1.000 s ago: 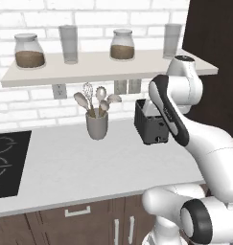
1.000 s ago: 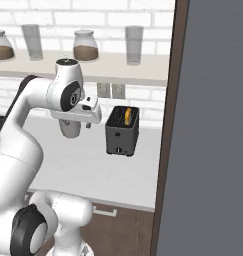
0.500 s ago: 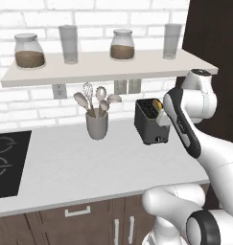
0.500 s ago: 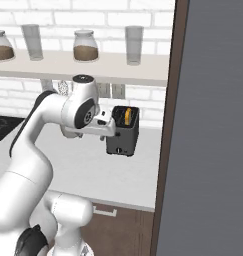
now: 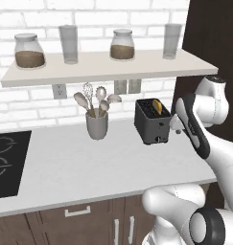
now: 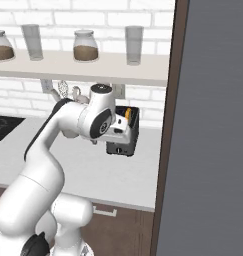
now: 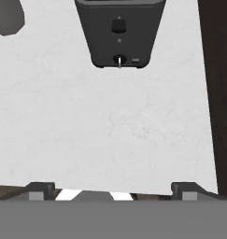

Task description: Start the toaster. Once the lever pops up, take the bread to the plate on the dining counter.

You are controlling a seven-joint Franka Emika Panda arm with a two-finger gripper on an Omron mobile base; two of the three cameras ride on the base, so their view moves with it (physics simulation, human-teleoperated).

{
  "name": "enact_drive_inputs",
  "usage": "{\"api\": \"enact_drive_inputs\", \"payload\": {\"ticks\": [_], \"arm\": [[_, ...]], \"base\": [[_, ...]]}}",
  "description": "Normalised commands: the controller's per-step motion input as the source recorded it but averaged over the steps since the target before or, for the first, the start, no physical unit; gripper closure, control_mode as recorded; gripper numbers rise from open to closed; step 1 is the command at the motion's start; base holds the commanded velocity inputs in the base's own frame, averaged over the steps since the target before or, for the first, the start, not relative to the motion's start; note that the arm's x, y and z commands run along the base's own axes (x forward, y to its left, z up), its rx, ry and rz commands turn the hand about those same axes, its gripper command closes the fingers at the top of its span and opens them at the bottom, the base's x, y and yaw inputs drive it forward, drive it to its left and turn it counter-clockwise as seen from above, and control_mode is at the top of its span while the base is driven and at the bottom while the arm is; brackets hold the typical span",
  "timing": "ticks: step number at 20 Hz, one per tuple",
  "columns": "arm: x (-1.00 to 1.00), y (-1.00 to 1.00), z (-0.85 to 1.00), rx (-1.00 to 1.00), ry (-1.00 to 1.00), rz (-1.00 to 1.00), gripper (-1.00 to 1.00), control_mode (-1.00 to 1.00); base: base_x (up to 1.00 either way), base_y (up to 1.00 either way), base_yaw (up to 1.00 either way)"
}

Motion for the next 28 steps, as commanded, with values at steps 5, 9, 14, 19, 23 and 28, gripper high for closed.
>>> {"api": "enact_drive_inputs", "payload": {"ticks": [5,9,14,19,23,28], "arm": [[0.15,-0.18,-0.25,0.0,0.0,0.0,-1.0,-1.0],[0.18,-0.11,-0.25,0.0,0.0,0.0,-1.0,-1.0],[0.09,0.0,-0.24,0.0,0.0,0.0,-1.0,-1.0],[0.06,0.0,-0.22,0.0,0.0,0.0,1.0,-1.0],[0.06,0.0,-0.03,0.0,0.0,0.0,1.0,-1.0],[0.16,0.02,0.0,0.0,0.0,0.0,1.0,-1.0]], "base": [[0.0,0.0,0.0],[0.0,0.0,0.0],[0.0,0.0,0.0],[0.0,0.0,0.0],[0.0,0.0,0.0],[0.0,0.0,0.0]]}}
